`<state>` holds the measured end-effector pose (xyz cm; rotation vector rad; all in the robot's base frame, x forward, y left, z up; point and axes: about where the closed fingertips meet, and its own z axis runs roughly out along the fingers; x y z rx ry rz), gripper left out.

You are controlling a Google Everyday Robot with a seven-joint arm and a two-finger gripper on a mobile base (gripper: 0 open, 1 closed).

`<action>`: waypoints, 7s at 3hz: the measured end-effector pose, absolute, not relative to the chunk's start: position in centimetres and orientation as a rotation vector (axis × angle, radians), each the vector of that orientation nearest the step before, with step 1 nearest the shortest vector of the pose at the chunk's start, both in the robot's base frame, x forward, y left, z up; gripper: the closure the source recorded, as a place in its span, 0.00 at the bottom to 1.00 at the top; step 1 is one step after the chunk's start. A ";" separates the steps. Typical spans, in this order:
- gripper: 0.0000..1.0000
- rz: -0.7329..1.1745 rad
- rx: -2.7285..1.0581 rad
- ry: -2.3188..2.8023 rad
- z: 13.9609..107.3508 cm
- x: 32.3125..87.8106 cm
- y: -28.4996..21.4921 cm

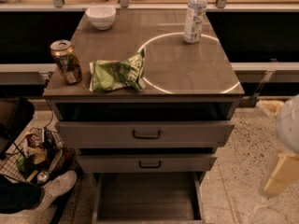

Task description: Close bottom drawer

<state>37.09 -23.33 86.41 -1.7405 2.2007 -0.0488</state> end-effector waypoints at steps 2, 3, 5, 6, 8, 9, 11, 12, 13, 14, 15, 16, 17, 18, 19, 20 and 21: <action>0.00 0.010 -1.779 2.286 78.4 31.4 -25.0; 0.00 0.009 -1.779 2.286 78.4 31.4 -25.0; 0.00 0.043 -1.710 2.382 67.7 29.4 -27.2; 0.00 0.083 -1.698 2.454 58.4 26.8 -29.1; 0.00 0.110 -1.741 2.483 46.0 25.3 -29.2; 0.14 0.142 -1.783 2.476 43.1 25.0 -28.5; 0.61 0.153 -1.832 2.470 41.8 25.0 -27.5; 0.85 0.155 -1.833 2.471 41.8 25.0 -27.5; 1.00 0.199 -1.831 2.490 39.8 25.1 -27.2; 1.00 0.284 -1.823 2.511 34.6 26.1 -26.8; 1.00 0.422 -1.834 2.512 26.6 25.1 -24.8; 1.00 0.497 -1.836 2.497 22.3 24.2 -23.2; 1.00 0.548 -1.849 2.417 19.4 23.8 -20.6; 1.00 0.558 -1.864 2.335 17.1 24.6 -18.4; 1.00 0.546 -1.880 2.273 15.4 26.2 -16.8; 1.00 0.525 -1.897 2.230 14.3 28.2 -15.5; 1.00 0.495 -1.897 2.198 13.7 30.4 -14.7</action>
Offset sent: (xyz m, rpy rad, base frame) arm -0.0398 -0.0133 -0.0577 -0.0183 0.0563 -0.0054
